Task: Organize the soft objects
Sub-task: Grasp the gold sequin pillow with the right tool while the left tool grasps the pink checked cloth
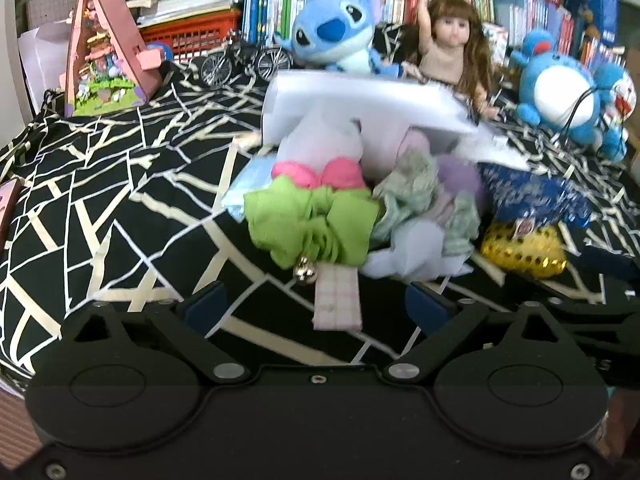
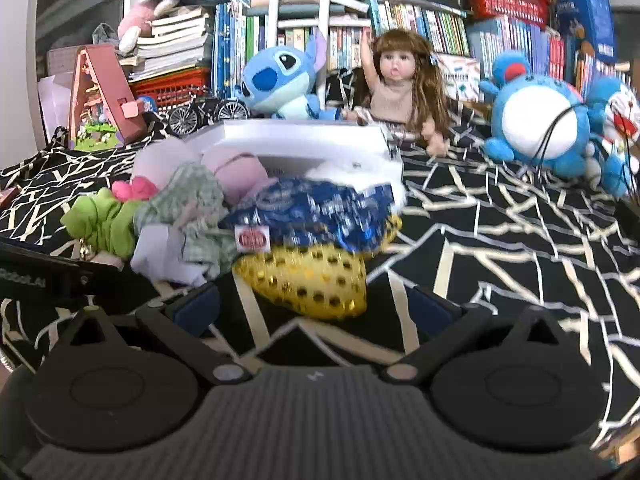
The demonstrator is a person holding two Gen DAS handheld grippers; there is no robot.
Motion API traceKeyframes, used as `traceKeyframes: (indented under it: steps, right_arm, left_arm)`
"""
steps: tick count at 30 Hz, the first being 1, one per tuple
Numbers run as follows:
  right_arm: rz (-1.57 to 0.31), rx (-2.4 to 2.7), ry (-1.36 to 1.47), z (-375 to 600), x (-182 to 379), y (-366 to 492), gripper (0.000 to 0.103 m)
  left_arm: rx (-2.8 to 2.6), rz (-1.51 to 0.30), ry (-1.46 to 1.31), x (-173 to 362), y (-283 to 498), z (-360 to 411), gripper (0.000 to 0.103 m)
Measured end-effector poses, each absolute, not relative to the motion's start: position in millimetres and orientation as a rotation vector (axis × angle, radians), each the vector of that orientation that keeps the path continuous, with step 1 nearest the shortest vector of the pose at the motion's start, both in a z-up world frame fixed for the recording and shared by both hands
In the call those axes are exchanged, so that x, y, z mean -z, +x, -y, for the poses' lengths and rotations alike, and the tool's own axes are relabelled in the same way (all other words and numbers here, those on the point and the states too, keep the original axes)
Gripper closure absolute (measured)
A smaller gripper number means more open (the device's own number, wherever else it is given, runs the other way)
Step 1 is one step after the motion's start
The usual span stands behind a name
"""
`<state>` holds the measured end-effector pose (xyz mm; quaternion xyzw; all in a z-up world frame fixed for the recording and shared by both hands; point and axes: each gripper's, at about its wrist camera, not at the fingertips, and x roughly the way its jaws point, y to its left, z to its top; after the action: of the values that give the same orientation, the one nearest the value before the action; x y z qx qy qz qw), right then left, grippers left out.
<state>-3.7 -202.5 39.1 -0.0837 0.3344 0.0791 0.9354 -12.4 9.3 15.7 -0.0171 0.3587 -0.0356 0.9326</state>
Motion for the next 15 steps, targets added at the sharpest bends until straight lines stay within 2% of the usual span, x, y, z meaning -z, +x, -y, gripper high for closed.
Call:
traceKeyframes:
  steps: [3, 6, 8, 10, 12, 13, 15]
  right_arm:
    - [-0.671, -0.156, -0.162, 199.1, -40.6, 3.8, 0.0]
    - [-0.672, -0.154, -0.155, 197.1, -40.7, 10.2, 0.004]
    - [-0.674, -0.154, -0.159, 196.4, -39.7, 12.6, 0.006]
    - [-0.682, -0.151, -0.165, 194.9, -38.4, 16.0, 0.009]
    - [-0.692, -0.157, -0.169, 193.7, -36.0, 18.6, 0.01]
    - [-0.694, -0.16, -0.174, 192.5, -35.1, 20.0, 0.012]
    - [-0.706, -0.168, -0.185, 191.2, -34.0, 24.1, 0.02]
  left_arm:
    - [0.085, -0.727, -0.036, -19.0, -12.4, -8.4, 0.027]
    - [0.1, -0.742, -0.033, -18.7, -11.7, -6.2, 0.034]
    - [0.1, -0.756, -0.039, -16.8, -12.0, -5.3, 0.042]
    - [0.101, -0.773, -0.048, -14.5, -12.6, -5.2, 0.058]
    - [0.108, -0.781, -0.06, -13.3, -13.0, -6.3, 0.066]
    - [0.109, -0.782, -0.062, -12.8, -13.2, -6.6, 0.077]
    - [0.114, -0.787, -0.068, -13.5, -12.7, -7.1, 0.079]
